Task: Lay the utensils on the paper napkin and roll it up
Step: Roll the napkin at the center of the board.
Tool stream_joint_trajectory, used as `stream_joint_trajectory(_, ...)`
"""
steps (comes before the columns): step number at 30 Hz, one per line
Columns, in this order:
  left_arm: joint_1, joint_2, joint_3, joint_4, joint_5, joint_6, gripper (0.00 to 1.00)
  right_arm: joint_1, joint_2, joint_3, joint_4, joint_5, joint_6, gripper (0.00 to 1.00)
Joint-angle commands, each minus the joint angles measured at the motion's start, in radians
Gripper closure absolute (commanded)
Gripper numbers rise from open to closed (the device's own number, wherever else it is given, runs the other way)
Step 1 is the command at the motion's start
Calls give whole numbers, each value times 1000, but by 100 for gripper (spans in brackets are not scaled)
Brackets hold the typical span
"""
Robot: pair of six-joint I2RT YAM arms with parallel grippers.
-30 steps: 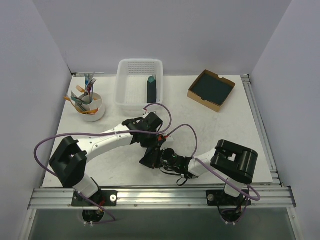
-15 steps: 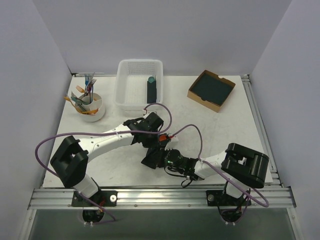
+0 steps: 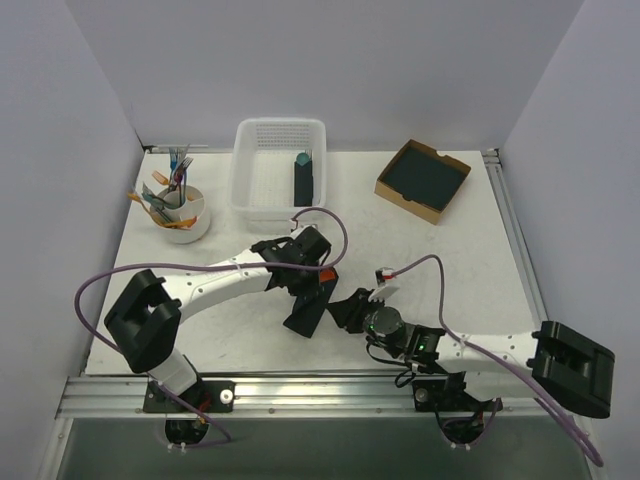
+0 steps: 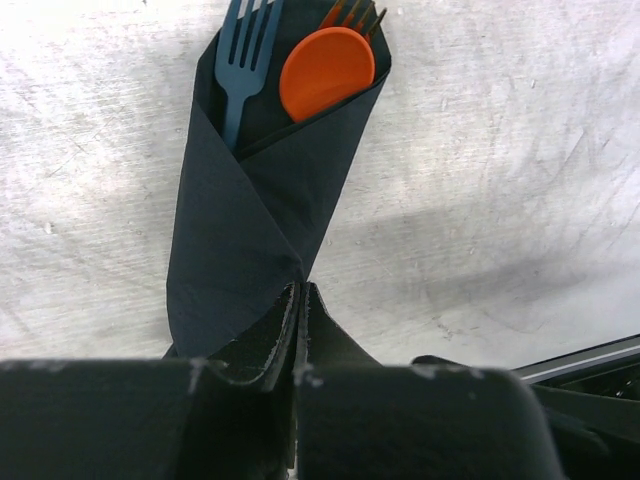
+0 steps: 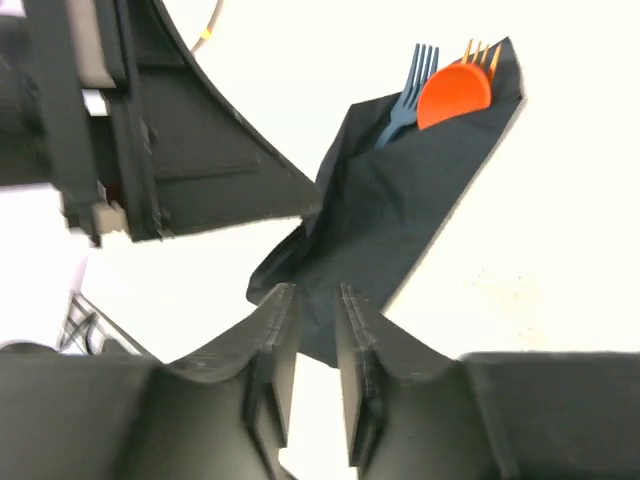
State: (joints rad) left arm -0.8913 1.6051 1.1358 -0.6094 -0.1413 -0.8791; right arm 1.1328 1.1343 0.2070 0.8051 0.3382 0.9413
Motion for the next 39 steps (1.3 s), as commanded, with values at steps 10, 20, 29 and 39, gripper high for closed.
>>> stream_joint_trajectory(10,-61,-5,12,62,-86,40,98,-281,-76,120,-265,-227,22,63)
stream_joint_trajectory(20,-132,-7,-27,122,-149,88,98,-419,80,169,-144,-504,59,46)
stream_joint_trajectory(29,-195,3,-71,189,-222,121,98,-493,238,233,-86,-686,99,46)
stream_joint_trajectory(39,-224,18,-90,252,-239,152,98,-504,337,267,-40,-780,105,49)
